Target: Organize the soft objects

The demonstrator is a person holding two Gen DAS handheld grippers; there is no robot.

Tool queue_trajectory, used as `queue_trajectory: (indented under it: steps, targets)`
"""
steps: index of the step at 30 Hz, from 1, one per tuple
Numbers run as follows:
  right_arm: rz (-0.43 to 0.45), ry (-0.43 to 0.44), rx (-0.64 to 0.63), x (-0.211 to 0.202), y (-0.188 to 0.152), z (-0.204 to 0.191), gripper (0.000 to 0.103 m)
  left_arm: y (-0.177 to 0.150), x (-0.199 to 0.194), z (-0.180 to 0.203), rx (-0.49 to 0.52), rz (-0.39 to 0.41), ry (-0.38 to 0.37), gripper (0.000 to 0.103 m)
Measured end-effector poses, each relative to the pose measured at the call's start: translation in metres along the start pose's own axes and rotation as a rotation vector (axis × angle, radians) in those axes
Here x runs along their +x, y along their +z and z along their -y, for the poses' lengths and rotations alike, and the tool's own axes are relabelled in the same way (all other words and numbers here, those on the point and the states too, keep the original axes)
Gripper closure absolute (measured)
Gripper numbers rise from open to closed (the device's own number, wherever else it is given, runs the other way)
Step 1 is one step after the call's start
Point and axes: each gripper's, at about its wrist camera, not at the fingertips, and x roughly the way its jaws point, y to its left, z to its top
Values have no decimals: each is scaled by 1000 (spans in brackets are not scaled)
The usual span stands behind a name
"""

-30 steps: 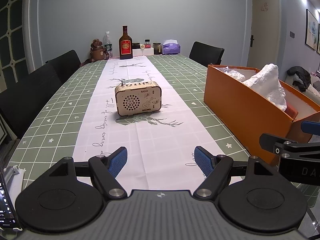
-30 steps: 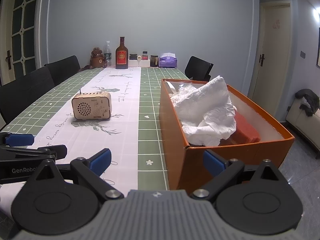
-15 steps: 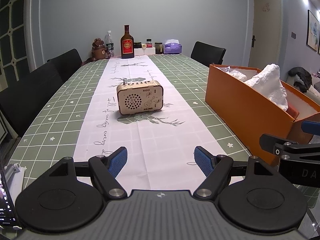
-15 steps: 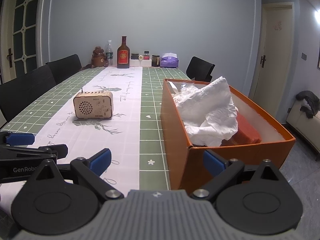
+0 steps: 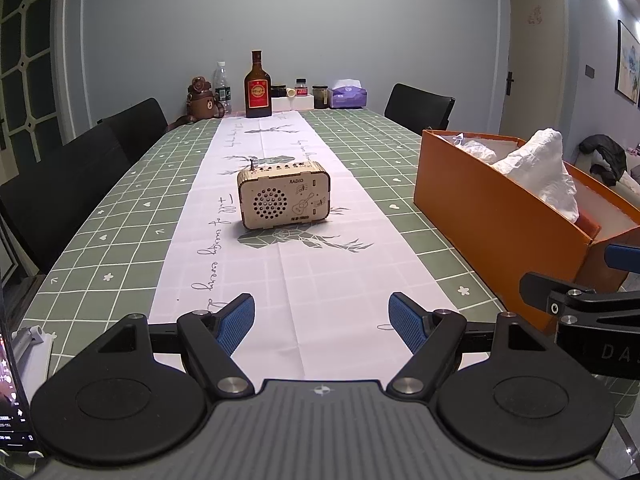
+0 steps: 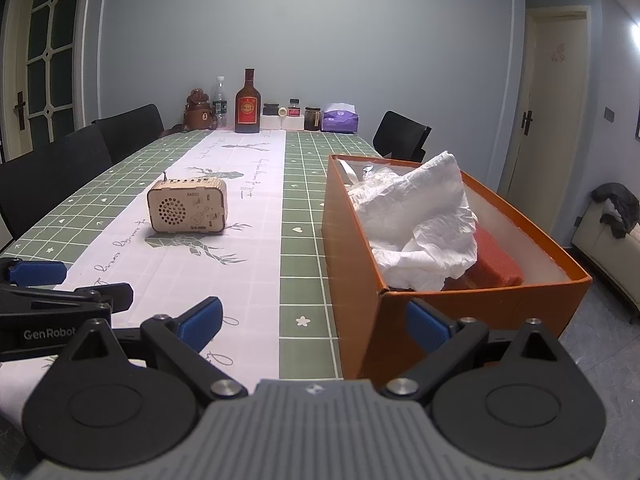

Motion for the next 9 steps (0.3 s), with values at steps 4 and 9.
queue_trajectory:
  steps: [4, 9]
  targets:
    - [0, 1, -4, 0, 0, -1, 7, 0, 0, 0, 1, 0, 0, 13]
    - [0, 1, -4, 0, 0, -1, 7, 0, 0, -1, -5, 0, 2, 13]
